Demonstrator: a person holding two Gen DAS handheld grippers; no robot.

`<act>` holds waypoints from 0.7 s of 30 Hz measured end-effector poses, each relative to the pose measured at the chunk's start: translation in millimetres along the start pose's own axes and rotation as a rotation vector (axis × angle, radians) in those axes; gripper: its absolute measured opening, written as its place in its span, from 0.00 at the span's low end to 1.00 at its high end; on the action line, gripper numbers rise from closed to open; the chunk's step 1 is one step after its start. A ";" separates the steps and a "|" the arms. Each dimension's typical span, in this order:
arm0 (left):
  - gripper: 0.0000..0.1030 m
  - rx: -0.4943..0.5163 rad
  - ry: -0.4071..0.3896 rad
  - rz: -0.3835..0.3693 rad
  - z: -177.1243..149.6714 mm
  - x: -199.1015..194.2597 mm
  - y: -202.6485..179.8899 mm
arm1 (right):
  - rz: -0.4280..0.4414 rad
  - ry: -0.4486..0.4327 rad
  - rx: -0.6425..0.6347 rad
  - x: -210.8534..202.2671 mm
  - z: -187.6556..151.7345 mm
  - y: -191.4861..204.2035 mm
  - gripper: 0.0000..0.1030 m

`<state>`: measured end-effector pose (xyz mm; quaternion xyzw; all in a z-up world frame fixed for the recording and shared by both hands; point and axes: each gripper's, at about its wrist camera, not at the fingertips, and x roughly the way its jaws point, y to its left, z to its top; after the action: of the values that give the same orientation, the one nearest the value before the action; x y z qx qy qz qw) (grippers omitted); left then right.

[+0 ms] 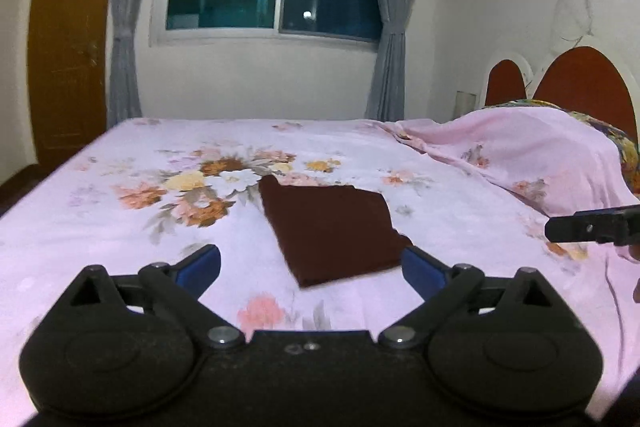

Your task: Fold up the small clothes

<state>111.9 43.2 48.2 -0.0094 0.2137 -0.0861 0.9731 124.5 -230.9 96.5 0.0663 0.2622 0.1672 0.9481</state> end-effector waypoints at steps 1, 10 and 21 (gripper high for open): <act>0.95 -0.002 0.002 0.000 -4.2 -15.1 -4.6 | -0.011 -0.004 -0.014 -12.9 -8.0 8.9 1.00; 0.95 -0.023 -0.009 0.010 -33.7 -100.6 -27.7 | -0.050 -0.059 -0.007 -100.6 -59.4 54.0 1.00; 0.95 -0.003 -0.029 -0.003 -43.0 -116.9 -54.5 | -0.095 -0.083 -0.041 -142.9 -79.8 56.4 1.00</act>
<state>-19.4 10.3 60.6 -0.0126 0.1996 -0.0868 0.9759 -48.1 -225.4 108.3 0.0413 0.2219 0.1246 0.9662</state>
